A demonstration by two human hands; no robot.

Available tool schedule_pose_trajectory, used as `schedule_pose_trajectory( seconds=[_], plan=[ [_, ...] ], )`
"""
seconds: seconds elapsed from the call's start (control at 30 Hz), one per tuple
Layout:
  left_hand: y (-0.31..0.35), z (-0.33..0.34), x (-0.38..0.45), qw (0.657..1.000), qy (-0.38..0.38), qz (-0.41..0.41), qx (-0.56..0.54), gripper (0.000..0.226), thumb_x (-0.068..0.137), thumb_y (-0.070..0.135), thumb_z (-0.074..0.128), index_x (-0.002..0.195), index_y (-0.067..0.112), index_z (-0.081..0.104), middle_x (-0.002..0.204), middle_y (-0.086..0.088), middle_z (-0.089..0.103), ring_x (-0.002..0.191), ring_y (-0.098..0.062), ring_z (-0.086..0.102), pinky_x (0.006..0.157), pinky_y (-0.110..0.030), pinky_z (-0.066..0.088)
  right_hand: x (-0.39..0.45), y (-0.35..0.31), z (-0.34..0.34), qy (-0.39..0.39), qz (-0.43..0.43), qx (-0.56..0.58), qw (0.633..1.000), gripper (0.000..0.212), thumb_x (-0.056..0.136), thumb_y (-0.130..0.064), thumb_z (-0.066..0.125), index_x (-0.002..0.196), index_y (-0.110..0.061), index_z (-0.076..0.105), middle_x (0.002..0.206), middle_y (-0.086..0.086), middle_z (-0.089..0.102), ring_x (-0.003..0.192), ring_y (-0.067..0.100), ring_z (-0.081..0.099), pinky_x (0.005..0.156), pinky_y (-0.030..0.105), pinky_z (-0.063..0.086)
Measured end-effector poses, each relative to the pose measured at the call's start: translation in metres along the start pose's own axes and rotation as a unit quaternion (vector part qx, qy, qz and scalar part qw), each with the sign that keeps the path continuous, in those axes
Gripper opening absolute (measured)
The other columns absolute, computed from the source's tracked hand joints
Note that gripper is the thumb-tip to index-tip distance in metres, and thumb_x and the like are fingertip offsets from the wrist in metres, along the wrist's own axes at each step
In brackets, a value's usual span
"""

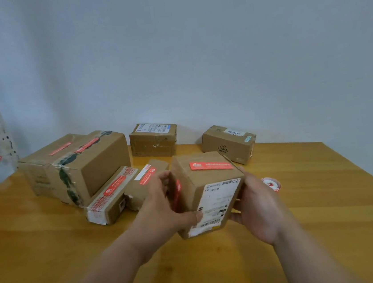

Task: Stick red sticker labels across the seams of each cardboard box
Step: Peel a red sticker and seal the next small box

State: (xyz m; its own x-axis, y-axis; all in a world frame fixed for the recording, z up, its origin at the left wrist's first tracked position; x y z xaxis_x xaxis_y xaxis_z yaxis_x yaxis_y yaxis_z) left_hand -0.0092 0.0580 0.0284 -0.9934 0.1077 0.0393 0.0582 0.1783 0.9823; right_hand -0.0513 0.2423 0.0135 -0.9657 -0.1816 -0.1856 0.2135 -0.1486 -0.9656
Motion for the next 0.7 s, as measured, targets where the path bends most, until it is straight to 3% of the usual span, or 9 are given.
schedule_pose_trajectory(
  seconds=[0.1, 0.2, 0.23, 0.3, 0.37, 0.47, 0.53, 0.6, 0.7],
  plan=[
    [-0.011, -0.001, -0.001, 1.0, 0.015, 0.006, 0.024, 0.113, 0.063, 0.015, 0.09, 0.138, 0.05, 0.013, 0.138, 0.023, 0.041, 0.129, 0.001, 0.036, 0.089, -0.017, 0.042, -0.003, -0.008, 0.001, 0.011, -0.027, -0.044, 0.999, 0.036, 0.098, -0.044, 0.042, 0.105, -0.027, 0.073, 0.107, 0.002, 0.074, 0.111, 0.027, 0.062, 0.099, 0.048, 0.046],
    [-0.011, -0.003, -0.003, 0.997, 0.043, 0.007, 0.063, 0.134, 0.062, 0.016, 0.091, 0.139, 0.061, -0.009, 0.145, 0.02, 0.038, 0.136, -0.004, 0.031, 0.108, -0.037, 0.039, -0.007, -0.012, 0.003, 0.024, -0.019, -0.117, 0.993, 0.034, 0.098, -0.043, 0.042, 0.101, -0.029, 0.073, 0.101, -0.004, 0.075, 0.109, 0.02, 0.063, 0.1, 0.044, 0.046],
    [-0.009, -0.004, -0.003, 0.995, 0.054, 0.01, 0.082, 0.136, 0.063, 0.016, 0.09, 0.14, 0.061, -0.012, 0.145, 0.019, 0.038, 0.136, -0.006, 0.032, 0.107, -0.038, 0.041, -0.008, -0.015, 0.003, 0.039, -0.031, -0.131, 0.99, 0.032, 0.098, -0.041, 0.044, 0.1, -0.028, 0.072, 0.099, -0.006, 0.075, 0.108, 0.017, 0.063, 0.101, 0.044, 0.046],
    [-0.006, -0.004, -0.003, 0.991, 0.067, 0.022, 0.11, 0.134, 0.064, 0.013, 0.089, 0.142, 0.058, -0.011, 0.139, 0.02, 0.039, 0.131, -0.006, 0.036, 0.092, -0.026, 0.05, -0.013, -0.027, -0.001, 0.103, -0.089, -0.14, 0.981, 0.024, 0.098, -0.036, 0.05, 0.092, -0.028, 0.072, 0.093, -0.01, 0.073, 0.103, 0.012, 0.063, 0.097, 0.037, 0.047],
    [-0.004, -0.007, -0.002, 0.987, 0.079, 0.031, 0.135, 0.131, 0.064, 0.015, 0.09, 0.141, 0.06, -0.006, 0.139, 0.018, 0.035, 0.13, -0.006, 0.035, 0.089, -0.024, 0.053, -0.026, -0.045, -0.001, 0.155, -0.192, -0.167, 0.954, 0.011, 0.094, -0.031, 0.059, 0.09, -0.03, 0.069, 0.092, -0.016, 0.066, 0.098, 0.006, 0.061, 0.084, 0.016, 0.045],
    [-0.003, -0.014, -0.001, 0.971, 0.107, 0.054, 0.208, 0.13, 0.057, 0.03, 0.093, 0.134, 0.07, -0.004, 0.149, 0.012, 0.028, 0.137, -0.016, 0.035, 0.102, -0.043, 0.049, -0.04, -0.064, 0.023, 0.126, -0.322, -0.347, 0.872, 0.01, 0.088, -0.03, 0.068, 0.097, -0.033, 0.069, 0.1, -0.02, 0.062, 0.1, -0.003, 0.054, 0.074, 0.0, 0.034],
    [0.004, -0.012, -0.003, 0.955, 0.104, 0.072, 0.267, 0.128, 0.059, 0.036, 0.091, 0.137, 0.065, -0.007, 0.149, 0.014, 0.024, 0.135, -0.016, 0.035, 0.104, -0.042, 0.047, -0.044, -0.069, 0.044, 0.087, -0.395, -0.451, 0.795, 0.014, 0.088, -0.033, 0.067, 0.1, -0.029, 0.073, 0.1, -0.018, 0.064, 0.1, 0.0, 0.053, 0.082, 0.009, 0.038],
    [0.011, -0.007, -0.003, 0.94, 0.096, 0.096, 0.314, 0.125, 0.063, 0.038, 0.088, 0.14, 0.06, -0.008, 0.148, 0.015, 0.021, 0.134, -0.014, 0.032, 0.106, -0.041, 0.045, -0.046, -0.068, 0.058, 0.058, -0.437, -0.532, 0.723, 0.021, 0.089, -0.036, 0.059, 0.099, -0.026, 0.075, 0.097, -0.014, 0.069, 0.096, 0.008, 0.058, 0.091, 0.029, 0.044],
    [0.015, -0.004, -0.004, 0.927, 0.088, 0.102, 0.351, 0.122, 0.067, 0.039, 0.085, 0.142, 0.056, -0.01, 0.147, 0.015, 0.019, 0.135, -0.015, 0.029, 0.105, -0.041, 0.045, -0.046, -0.068, 0.065, 0.057, -0.42, -0.633, 0.648, 0.028, 0.091, -0.036, 0.048, 0.099, -0.03, 0.074, 0.096, -0.014, 0.071, 0.091, 0.016, 0.063, 0.102, 0.042, 0.041]
  ],
)
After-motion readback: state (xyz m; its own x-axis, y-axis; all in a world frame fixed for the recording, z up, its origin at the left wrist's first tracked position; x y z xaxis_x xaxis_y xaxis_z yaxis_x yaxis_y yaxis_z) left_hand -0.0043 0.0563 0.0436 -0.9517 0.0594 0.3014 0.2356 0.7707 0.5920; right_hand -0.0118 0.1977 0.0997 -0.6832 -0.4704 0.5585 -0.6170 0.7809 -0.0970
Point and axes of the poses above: each hand's wrist, its own x-axis towards the middle knuckle, its own z-axis out of the palm, y = z × x, the point moved 7 cm from there along x, towards the middle knuckle
